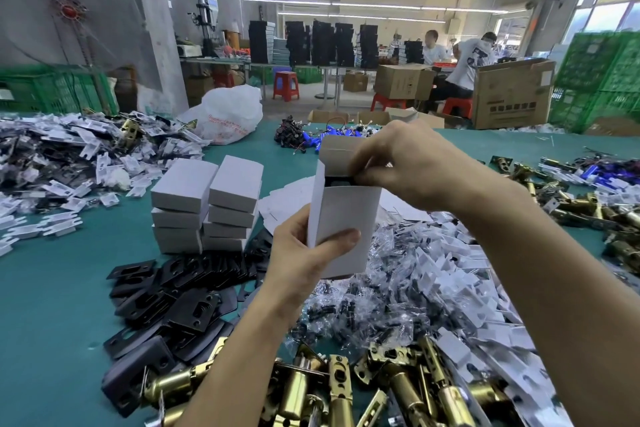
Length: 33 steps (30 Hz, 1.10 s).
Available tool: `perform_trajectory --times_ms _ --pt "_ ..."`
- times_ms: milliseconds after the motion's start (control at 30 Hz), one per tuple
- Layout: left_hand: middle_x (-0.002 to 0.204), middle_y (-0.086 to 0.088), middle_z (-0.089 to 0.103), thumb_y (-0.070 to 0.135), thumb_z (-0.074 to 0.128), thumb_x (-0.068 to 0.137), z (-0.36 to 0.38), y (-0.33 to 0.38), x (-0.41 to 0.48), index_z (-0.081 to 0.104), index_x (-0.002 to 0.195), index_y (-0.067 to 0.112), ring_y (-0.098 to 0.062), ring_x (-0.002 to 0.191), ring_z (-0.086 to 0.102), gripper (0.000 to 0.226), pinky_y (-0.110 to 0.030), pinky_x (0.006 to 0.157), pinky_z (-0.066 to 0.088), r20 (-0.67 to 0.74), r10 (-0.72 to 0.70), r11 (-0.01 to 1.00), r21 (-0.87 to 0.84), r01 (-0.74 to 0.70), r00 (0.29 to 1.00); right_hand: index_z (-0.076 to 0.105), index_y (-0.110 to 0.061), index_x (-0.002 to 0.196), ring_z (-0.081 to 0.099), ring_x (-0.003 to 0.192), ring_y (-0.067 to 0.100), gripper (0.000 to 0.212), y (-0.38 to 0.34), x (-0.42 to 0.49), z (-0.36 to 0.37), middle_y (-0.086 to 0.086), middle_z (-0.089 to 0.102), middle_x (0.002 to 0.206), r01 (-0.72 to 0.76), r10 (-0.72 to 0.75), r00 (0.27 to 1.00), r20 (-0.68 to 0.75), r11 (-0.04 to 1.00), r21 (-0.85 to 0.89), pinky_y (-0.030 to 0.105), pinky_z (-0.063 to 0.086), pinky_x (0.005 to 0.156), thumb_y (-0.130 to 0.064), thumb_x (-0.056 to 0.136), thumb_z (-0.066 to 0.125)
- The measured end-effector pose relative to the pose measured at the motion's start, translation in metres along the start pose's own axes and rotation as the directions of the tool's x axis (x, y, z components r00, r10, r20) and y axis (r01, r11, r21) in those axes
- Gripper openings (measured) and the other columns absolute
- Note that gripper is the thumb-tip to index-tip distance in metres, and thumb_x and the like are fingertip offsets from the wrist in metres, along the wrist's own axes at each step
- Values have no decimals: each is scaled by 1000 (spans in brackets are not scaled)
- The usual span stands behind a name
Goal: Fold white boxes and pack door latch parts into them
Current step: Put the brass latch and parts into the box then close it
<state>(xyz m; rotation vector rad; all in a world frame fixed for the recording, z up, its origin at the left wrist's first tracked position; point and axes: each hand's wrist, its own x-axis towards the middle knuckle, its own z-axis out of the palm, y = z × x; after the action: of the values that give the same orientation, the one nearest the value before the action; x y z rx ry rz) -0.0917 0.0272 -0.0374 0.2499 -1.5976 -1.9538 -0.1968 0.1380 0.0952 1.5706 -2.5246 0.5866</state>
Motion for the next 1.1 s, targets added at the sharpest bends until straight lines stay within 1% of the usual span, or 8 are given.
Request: perform_trajectory --times_ms 233,400,500,633,767,900,1000,1100 --pt "96 -7 77 17 81 67 2 -1 -2 78 101 26 -19 85 72 35 -37 72 62 24 22 997 69 -24 999 72 -18 103 60 91 35 25 -8 8 -4 12 62 101 -87 126 981 147 966 -243 45 55 86 -7 85 59" --pt "95 -6 77 18 83 66 1 -2 -2 77 100 27 -19 86 72 35 -35 70 61 18 19 997 76 -20 1000 71 -26 108 60 94 35 25 -10 5 -3 10 59 113 -80 106 991 87 962 -260 40 52 80 -16 86 65" --pt "95 -6 76 19 83 65 1 -2 -2 78 97 26 -19 86 71 33 -35 70 61 30 10 995 102 -13 999 73 -37 105 58 91 31 24 -12 1 -6 6 60 107 -70 95 992 81 962 -265 34 45 70 -26 84 71" --pt "93 -8 75 21 84 63 1 -4 -2 78 93 22 -20 84 69 31 -30 69 59 36 -14 989 148 9 999 74 -32 106 59 87 30 25 -13 -2 -1 7 65 100 -31 81 985 155 952 -304 36 53 73 -22 84 67" --pt "90 -9 75 22 84 61 0 -4 -2 79 86 24 -23 83 68 26 -38 71 59 27 -45 990 139 41 999 74 -20 107 61 100 29 26 -6 -5 4 10 71 104 -4 44 974 221 984 -179 40 52 89 -13 91 56" --pt "87 -6 75 22 84 60 0 -3 0 80 84 26 -24 83 69 25 -44 68 58 14 -77 994 81 75 997 74 -16 110 59 100 13 29 -5 -13 8 -8 69 105 53 -56 987 152 998 22 13 44 84 -14 97 48" --pt "85 -3 75 22 84 60 0 -3 0 80 82 29 -19 78 70 24 -33 59 56 1 -80 995 61 80 997 67 0 107 60 102 32 35 -7 -17 13 16 69 111 36 -48 987 156 996 76 39 52 87 -25 95 45" --pt "85 0 75 24 83 63 -1 -2 -1 79 85 33 -14 77 70 24 -28 58 55 12 -69 995 74 68 998 72 -17 110 63 98 24 33 -11 -22 14 4 72 107 49 -54 983 175 998 31 41 54 86 -29 85 55"
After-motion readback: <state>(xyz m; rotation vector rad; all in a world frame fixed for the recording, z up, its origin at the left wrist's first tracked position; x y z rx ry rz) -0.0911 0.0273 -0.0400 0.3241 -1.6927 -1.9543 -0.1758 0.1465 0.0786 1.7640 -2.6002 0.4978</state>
